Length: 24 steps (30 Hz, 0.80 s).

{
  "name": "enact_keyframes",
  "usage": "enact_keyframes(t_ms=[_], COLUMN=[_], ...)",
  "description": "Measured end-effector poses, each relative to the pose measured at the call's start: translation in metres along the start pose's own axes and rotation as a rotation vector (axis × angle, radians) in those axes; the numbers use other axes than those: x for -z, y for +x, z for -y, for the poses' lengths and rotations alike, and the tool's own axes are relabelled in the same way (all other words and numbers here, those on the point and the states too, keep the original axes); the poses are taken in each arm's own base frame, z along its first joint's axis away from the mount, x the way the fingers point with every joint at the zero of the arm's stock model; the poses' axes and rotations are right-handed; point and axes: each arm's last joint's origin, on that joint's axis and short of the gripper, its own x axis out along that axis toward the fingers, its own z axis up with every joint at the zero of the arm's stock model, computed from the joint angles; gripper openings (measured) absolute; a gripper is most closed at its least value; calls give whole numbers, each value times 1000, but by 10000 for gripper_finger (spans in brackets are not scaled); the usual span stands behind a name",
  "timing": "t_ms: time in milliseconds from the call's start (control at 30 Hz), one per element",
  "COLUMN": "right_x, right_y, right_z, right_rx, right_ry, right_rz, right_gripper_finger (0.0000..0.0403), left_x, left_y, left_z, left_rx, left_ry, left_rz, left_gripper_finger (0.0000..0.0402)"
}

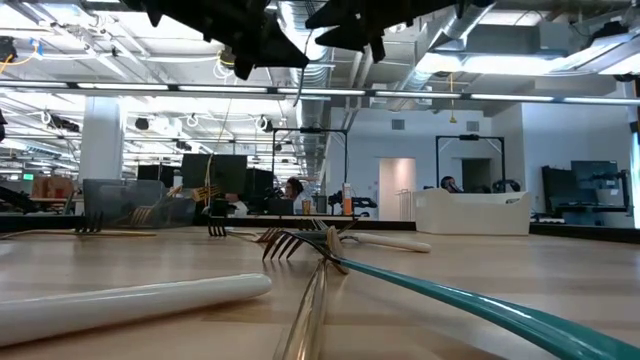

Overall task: Sort silverware by color (type)
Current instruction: Put the blue fork into the white bin

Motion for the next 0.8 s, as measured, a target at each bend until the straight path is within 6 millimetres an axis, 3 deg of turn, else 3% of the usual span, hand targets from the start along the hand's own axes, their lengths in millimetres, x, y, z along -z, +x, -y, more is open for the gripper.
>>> enact_keyframes(t_ms=[200,500,633,800], right_x=[-9,-9,-10,-24], right_y=[0,2,2,-14], right_z=[6,16,23,47], right_rx=[62,9,75,318], right_ry=[12,5,-5,-178], right_rz=[87,71,41,-206], right_gripper_finger=[181,16,19,13], left_x=[0,0,0,2], left_y=[0,0,1,1], left_z=[-1,-3,-8,-15], left_rx=[-2,-11,-52,-80], left_ry=[31,41,18,-4], left_rz=[0,-4,-5,-20], left_gripper_finger=[4,4,19,59])
